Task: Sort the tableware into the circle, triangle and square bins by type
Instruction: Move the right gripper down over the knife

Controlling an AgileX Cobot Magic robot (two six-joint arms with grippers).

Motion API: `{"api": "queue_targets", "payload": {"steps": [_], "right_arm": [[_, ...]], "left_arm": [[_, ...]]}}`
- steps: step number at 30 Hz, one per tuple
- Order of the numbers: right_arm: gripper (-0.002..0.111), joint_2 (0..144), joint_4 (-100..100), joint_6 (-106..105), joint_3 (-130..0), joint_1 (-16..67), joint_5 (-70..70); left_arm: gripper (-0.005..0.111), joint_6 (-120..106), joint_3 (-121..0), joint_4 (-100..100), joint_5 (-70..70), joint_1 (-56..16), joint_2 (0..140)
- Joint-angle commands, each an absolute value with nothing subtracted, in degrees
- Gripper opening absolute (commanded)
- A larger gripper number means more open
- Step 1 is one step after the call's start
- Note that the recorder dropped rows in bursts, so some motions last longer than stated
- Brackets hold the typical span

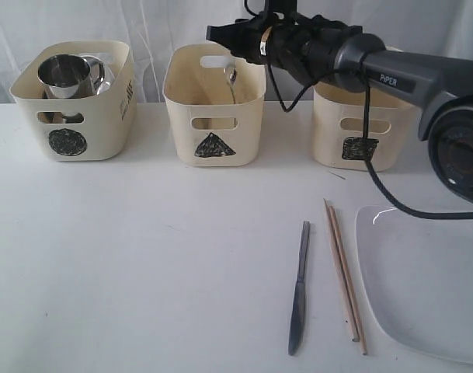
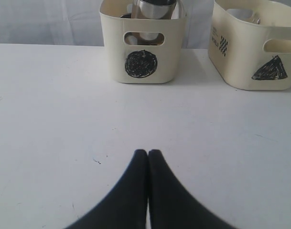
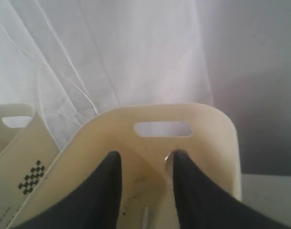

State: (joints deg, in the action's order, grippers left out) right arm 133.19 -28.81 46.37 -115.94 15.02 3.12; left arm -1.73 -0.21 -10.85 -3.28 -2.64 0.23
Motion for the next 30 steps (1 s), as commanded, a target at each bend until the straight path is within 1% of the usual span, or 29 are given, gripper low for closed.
{"api": "queue_targets", "payload": {"steps": [1,4,8,13,17,21,26,30], "right_arm": [[0.037,128.2,-29.3,44.2,-113.4,14.7,17.0],[0.036,122.7,-28.6,37.0,-105.5,15.3,26.6],[0.035,113.3,-22.4,24.0,-91.9,17.3,33.7],[0.035,105.5,-15.4,30.2,-77.6,21.1,40.2],[0.035,103.5,-12.9,35.6,-68.2,25.3,39.8],[0.036,104.0,-15.3,43.4,-64.1,27.3,38.6],[0.046,104.6,-19.5,50.7,-63.2,27.5,36.1],[0.048,105.0,-20.2,53.9,-63.2,27.5,33.5]], "left_arm": [[0.0,-1.5,0.0,-10.9,-3.0,-2.4,0.0],[0.0,-1.5,0.0,-10.9,-3.0,-2.4,0.0],[0.0,-1.5,0.0,-10.9,-3.0,-2.4,0.0],[0.0,-1.5,0.0,-10.9,-3.0,-2.4,0.0],[0.0,-1.5,0.0,-10.9,-3.0,-2.4,0.0],[0.0,-1.5,0.0,-10.9,-3.0,-2.4,0.0],[0.0,-1.5,0.0,-10.9,-3.0,-2.4,0.0],[0.0,-1.5,0.0,-10.9,-3.0,-2.4,0.0]]}}
